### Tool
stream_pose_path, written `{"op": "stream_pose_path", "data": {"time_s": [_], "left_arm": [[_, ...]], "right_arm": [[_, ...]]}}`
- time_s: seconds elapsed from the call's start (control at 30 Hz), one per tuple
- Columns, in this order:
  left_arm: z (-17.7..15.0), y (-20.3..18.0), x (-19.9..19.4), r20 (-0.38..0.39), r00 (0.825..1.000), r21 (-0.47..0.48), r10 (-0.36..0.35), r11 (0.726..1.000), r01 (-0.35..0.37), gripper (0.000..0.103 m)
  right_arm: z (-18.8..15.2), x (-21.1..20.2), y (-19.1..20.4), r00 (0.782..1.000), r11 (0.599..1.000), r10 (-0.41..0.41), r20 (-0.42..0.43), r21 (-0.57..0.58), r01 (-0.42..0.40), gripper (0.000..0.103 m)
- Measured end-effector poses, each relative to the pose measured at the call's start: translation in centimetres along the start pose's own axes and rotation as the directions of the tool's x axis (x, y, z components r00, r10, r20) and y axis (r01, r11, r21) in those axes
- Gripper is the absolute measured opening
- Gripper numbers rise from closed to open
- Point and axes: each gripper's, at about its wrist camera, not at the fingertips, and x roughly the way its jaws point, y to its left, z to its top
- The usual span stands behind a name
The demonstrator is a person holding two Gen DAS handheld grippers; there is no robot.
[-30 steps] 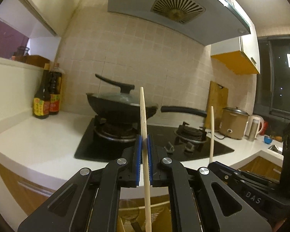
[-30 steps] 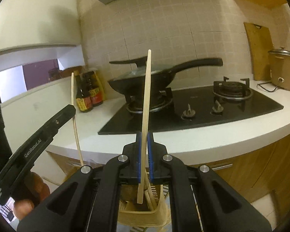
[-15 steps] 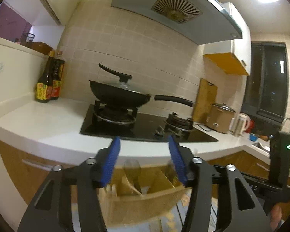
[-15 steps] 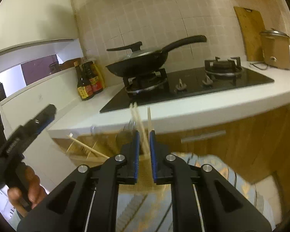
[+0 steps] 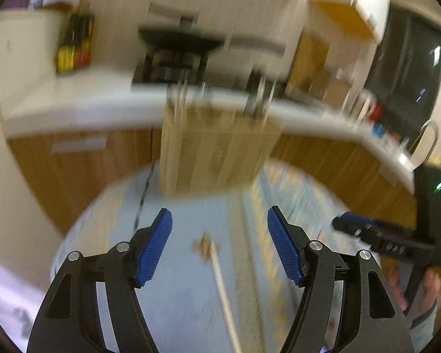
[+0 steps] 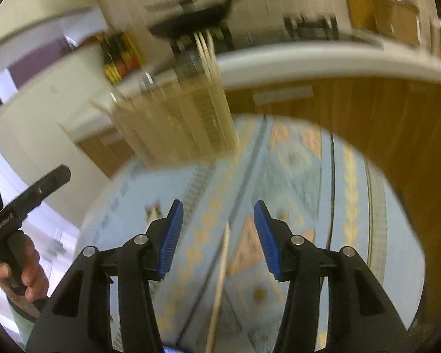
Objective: Organize utensils
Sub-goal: 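Move both open tools back down to the last chopsticks, then grasp the last chopstick with the left tool while the right tool grasps another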
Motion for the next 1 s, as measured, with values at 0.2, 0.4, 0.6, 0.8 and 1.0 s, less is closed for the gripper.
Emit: {"op": "stream_pose_path", "data": {"time_s": [0.2,0.4,0.6,0.8,1.0], "left_arm": [[-4.2,1.0,3.2,-0.219,0.975,-0.045,-0.037,0.999,0.027,0.062],[-6.8,0.6,4.4,-0.316,0.948,-0.016,-0.026,1.000,0.023,0.049],[-8.1,-0.5,5.3,-0.369,0.929,0.053,0.030,0.999,-0.012,0.041],[-8.1,-1.8,6.1,-0.388,0.914,0.125,0.116,0.989,-0.073,0.038],[-8.3,-3.1,6.5,-0.373,0.904,0.224,0.209,0.966,-0.131,0.032]], "right_arm": [[-3.2,2.6,0.0,0.982,1.000,0.010,-0.190,0.008,-0.008,0.046],[-5.0,3.6,0.9,0.964,0.999,-0.023,-0.266,-0.028,0.016,0.035],[-6.3,4.2,2.3,0.948,0.992,-0.092,-0.306,-0.111,0.061,0.030],[-6.9,4.5,3.5,0.942,0.979,-0.157,-0.297,-0.175,0.108,0.026],[-7.3,4.4,3.9,0.939,0.967,-0.202,-0.278,-0.209,0.146,0.015]]}}
